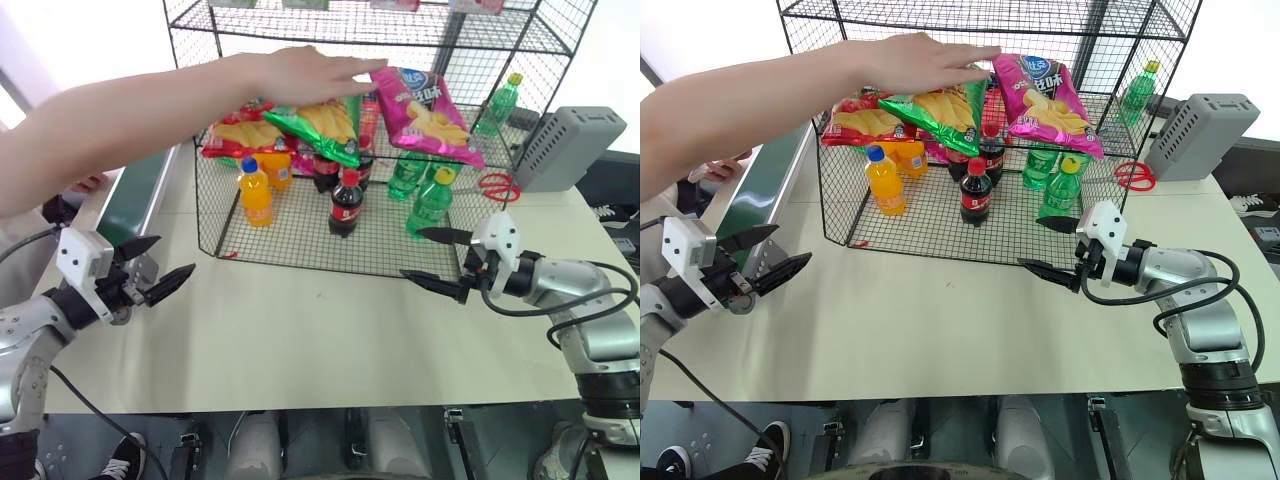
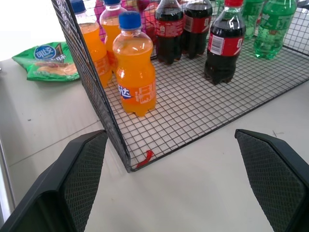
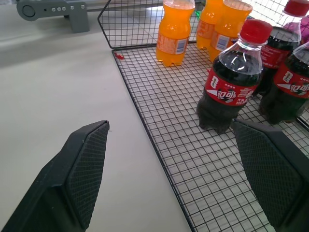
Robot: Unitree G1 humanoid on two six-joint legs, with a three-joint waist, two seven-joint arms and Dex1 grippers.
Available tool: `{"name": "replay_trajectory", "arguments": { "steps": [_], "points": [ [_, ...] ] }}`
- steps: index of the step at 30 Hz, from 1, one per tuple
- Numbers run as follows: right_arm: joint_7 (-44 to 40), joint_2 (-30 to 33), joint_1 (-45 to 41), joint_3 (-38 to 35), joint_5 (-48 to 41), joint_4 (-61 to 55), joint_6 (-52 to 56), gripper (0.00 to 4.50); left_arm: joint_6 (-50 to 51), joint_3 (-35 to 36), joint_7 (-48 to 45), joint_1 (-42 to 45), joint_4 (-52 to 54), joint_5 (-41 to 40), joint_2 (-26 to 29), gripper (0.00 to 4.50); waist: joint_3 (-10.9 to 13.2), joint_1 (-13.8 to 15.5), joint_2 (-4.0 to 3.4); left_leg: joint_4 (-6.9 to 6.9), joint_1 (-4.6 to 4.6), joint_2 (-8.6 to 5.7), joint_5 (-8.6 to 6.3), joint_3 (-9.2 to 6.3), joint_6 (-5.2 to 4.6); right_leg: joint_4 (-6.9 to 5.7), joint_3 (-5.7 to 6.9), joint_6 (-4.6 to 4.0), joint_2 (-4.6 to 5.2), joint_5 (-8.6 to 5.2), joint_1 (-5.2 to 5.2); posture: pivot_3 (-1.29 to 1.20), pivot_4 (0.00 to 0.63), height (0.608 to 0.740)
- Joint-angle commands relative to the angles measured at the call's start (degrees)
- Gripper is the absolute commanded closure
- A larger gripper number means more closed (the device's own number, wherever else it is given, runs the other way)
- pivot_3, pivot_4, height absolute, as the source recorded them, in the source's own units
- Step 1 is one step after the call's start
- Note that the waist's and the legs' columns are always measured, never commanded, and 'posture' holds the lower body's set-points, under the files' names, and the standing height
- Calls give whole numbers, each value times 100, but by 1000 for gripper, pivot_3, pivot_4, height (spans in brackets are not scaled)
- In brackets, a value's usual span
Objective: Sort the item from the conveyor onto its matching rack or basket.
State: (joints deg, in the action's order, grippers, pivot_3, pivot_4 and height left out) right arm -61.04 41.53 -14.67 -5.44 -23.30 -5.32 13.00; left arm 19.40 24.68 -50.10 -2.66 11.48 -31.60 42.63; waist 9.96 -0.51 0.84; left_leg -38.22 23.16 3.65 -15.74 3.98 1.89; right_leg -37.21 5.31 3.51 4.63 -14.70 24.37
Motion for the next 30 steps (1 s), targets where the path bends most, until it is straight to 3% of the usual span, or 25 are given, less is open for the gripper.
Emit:
{"name": "replay_trajectory", "arguments": {
  "steps": [1,30],
  "points": [
    [-24,0,-66,-108,-25,-60,-240,307,-119,-4,-1,20,120,55,17,0,0,-1,0,0,0,0,0,1,0,0,0,0,0,0,0,0,150,740],
    [-24,-76,-312,-36,119,174,-514,307,-495,-138,-256,27,-167,334,39,0,0,-3,1,0,-6,2,0,11,0,-3,-8,0,0,0,1,0,150,740]
  ]
}}
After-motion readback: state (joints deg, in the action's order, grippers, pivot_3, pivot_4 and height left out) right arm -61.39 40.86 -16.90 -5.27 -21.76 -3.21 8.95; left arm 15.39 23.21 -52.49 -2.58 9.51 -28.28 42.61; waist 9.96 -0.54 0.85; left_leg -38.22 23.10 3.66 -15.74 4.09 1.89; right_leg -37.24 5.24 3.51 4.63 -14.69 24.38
